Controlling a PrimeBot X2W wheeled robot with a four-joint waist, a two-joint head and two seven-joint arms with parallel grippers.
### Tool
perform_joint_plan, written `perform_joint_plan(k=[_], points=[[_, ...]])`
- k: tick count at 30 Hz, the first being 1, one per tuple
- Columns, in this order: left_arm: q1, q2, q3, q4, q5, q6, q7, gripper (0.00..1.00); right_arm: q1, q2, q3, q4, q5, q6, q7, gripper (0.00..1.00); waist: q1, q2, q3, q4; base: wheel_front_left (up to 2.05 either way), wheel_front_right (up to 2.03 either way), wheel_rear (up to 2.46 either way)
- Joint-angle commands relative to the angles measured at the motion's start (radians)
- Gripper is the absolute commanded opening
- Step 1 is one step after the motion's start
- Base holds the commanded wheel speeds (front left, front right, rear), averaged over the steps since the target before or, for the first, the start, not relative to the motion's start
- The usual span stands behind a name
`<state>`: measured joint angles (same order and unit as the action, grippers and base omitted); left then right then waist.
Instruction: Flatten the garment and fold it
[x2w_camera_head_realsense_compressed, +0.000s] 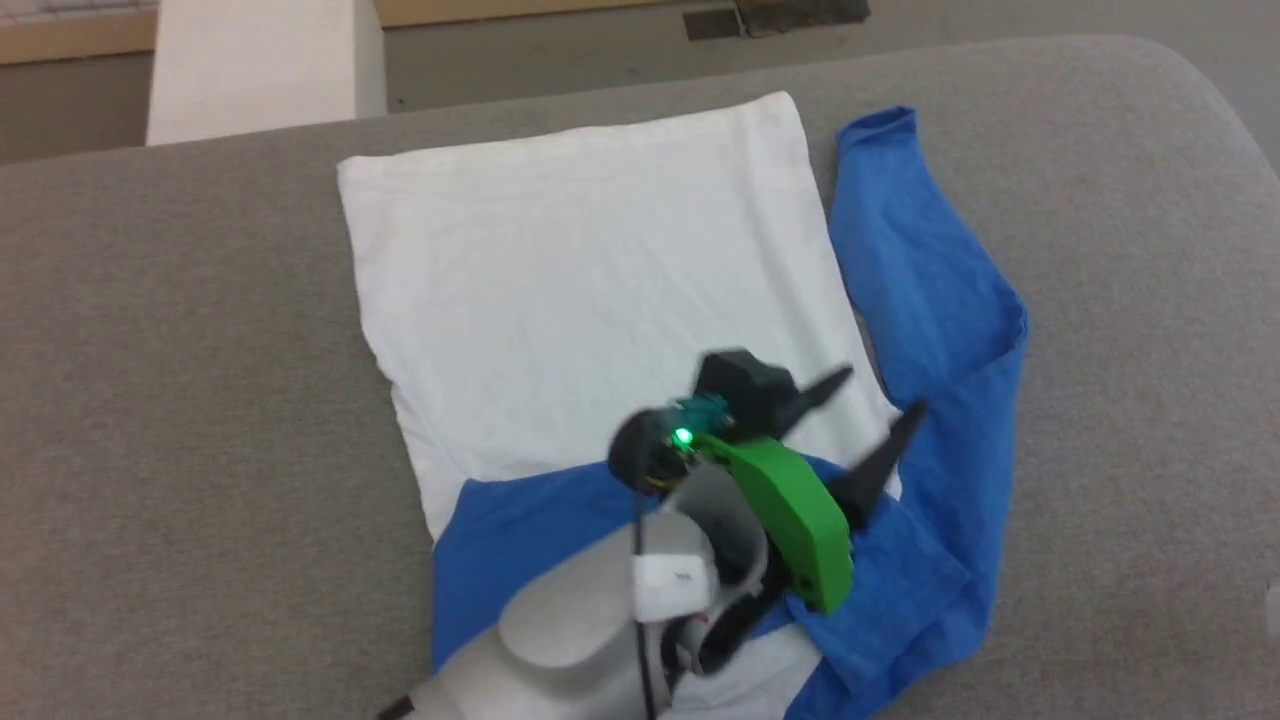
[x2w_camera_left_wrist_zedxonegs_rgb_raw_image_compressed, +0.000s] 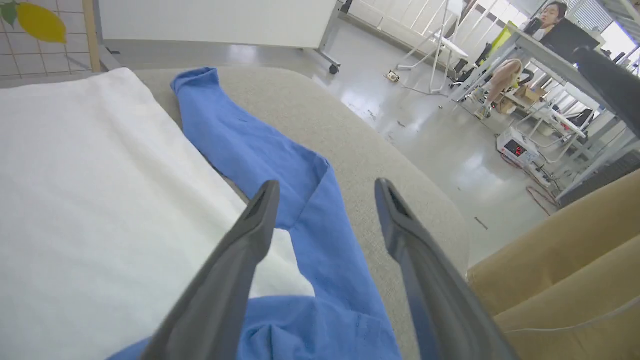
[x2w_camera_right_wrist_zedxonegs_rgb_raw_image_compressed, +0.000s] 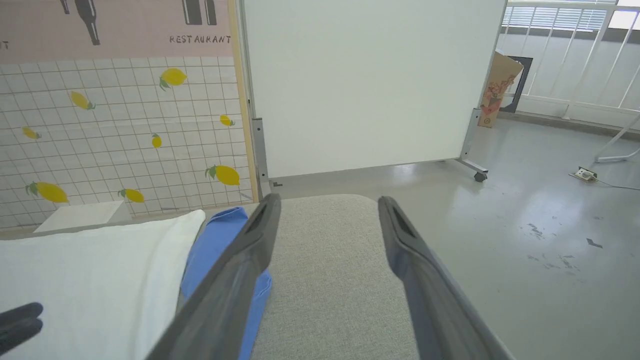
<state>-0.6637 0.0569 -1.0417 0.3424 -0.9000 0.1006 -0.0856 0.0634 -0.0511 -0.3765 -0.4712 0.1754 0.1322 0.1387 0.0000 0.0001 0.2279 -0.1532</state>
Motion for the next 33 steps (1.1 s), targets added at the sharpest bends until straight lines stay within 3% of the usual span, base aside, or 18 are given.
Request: perform_joint_plan(k=[1,5,12,17,23,30,33], points=[[-0.016,0.026,0.033,-0.024,-0.004,0.016,-0.030,1.00,0.006,0.001,0.006,-0.006,-0.008,-0.002,0.005,1.00,0.0000,-0.0001,-0.044,0.043,0.00,0.00,0.00],[0.004,0.155,0.137,-0.142,0.026,0.102,-0.114,1.00,0.019,0.001,0.026,-0.007,-0.008,-0.002,0.018,1.00,0.0000,-0.0001,-0.069,0.069,0.00,0.00,0.00],[0.178,0.446,0.301,-0.404,0.099,0.284,-0.162,1.00,0.046,0.001,0.062,0.012,0.003,-0.002,0.019,1.00,0.0000,-0.0001,-0.101,0.111,0.00,0.00,0.00],[0.352,0.554,0.395,-0.549,0.124,0.378,-0.173,1.00,0.060,0.001,0.093,0.026,0.011,-0.002,0.015,1.00,0.0000,-0.0001,-0.106,0.141,0.00,0.00,0.00],[0.528,0.554,0.513,-0.643,0.230,0.399,-0.176,1.00,0.072,0.001,0.124,0.050,0.026,-0.002,0.003,1.00,0.0000,-0.0001,-0.105,0.165,0.00,0.00,0.00],[0.738,0.401,0.666,-0.680,0.347,0.344,-0.176,1.00,0.099,0.001,0.133,0.090,0.047,-0.002,-0.022,1.00,0.0000,-0.0001,-0.103,0.184,0.00,0.00,0.00],[0.783,0.366,0.695,-0.664,0.394,0.308,-0.176,1.00,0.101,0.001,0.131,0.104,0.051,-0.002,-0.029,1.00,0.0000,-0.0001,-0.099,0.190,0.00,0.00,0.00]])
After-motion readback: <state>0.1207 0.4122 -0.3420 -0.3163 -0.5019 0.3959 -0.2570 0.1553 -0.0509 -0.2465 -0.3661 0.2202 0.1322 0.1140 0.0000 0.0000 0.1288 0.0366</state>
